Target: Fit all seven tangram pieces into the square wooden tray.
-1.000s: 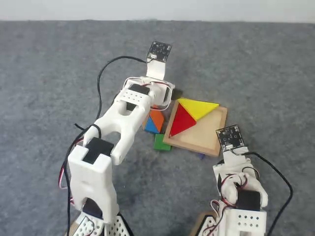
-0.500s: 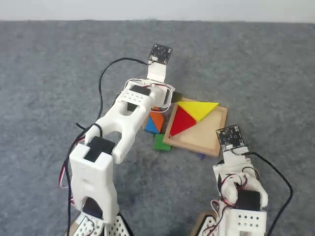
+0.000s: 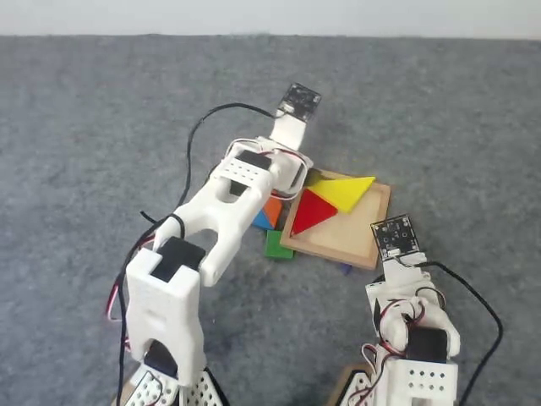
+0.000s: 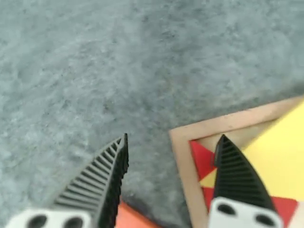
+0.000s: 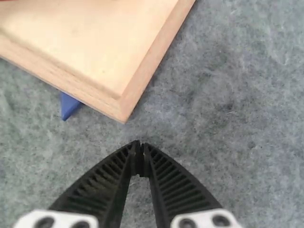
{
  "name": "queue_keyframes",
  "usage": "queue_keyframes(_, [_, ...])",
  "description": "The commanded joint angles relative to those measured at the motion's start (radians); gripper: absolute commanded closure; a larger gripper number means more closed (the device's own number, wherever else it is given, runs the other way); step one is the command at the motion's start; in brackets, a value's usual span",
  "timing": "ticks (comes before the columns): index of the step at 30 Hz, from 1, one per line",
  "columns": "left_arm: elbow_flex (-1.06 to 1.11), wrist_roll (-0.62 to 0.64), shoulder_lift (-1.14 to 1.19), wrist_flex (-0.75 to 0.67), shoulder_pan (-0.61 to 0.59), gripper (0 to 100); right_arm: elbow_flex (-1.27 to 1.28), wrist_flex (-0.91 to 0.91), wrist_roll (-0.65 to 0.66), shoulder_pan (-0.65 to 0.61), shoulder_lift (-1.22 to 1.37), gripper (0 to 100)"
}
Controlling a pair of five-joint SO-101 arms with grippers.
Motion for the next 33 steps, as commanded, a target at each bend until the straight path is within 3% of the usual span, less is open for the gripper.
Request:
queue_keyframes(1, [-0.048, -0.02, -0.005, -0.028, 0.043, 73, 0.018, 0.013, -0.002, -0.005, -0.019, 99.1])
queue_keyframes(12, [-0.213, -0.051, 0.089, -0.04, 0.075, 73, 0.018, 0.013, -0.002, -0.005, -0.019, 99.1])
queue_keyframes(23, [-0.596, -0.101, 0.367, 0.161, 0.144, 73, 0.018, 0.013, -0.002, -0.005, -0.019, 99.1])
queue_keyframes(33, [-0.61, -0.199, 0.374, 0.203, 0.163, 73, 0.018, 0.013, -0.002, -0.005, -0.019, 99.1])
